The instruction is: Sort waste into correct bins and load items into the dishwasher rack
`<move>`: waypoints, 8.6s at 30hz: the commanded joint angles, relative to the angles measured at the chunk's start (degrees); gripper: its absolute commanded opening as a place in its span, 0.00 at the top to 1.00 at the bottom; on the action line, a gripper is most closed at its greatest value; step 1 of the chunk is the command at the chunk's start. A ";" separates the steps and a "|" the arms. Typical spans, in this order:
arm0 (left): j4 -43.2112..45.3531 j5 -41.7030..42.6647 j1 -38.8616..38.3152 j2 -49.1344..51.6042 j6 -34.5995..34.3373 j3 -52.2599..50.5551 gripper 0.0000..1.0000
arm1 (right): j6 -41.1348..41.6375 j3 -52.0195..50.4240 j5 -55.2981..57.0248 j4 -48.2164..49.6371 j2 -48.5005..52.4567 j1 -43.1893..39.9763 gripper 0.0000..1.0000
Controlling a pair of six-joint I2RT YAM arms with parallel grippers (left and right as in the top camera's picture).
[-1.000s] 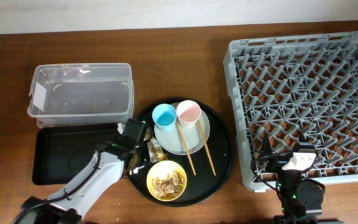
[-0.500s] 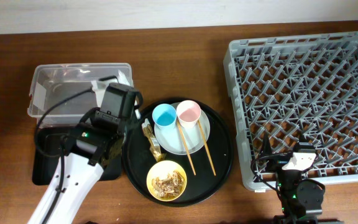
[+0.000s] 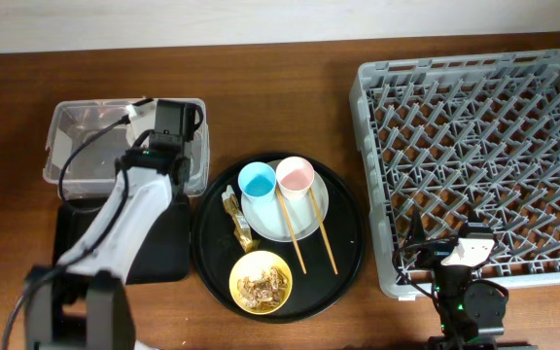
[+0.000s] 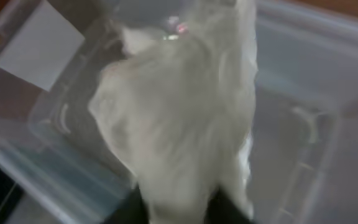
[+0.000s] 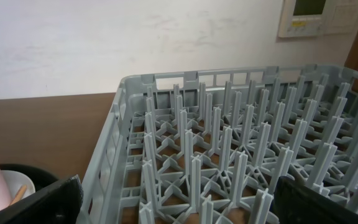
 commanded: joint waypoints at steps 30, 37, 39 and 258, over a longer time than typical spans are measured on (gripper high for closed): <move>-16.81 33.66 -18.01 -20.46 -10.95 -14.97 0.53 | 0.22 -0.26 0.31 -0.42 -0.28 -0.37 0.01; -2.78 33.66 -18.01 -20.46 -11.87 -23.39 0.47 | 0.22 -0.26 0.31 -0.42 -0.28 -0.37 0.01; 0.55 33.20 -18.01 -20.46 -13.97 -25.99 0.44 | 0.22 -0.26 0.31 -0.42 -0.28 -0.37 0.01; -14.21 27.17 -39.93 -8.59 -7.28 -16.57 0.81 | 0.22 -0.26 0.31 -0.42 -0.28 -0.37 0.01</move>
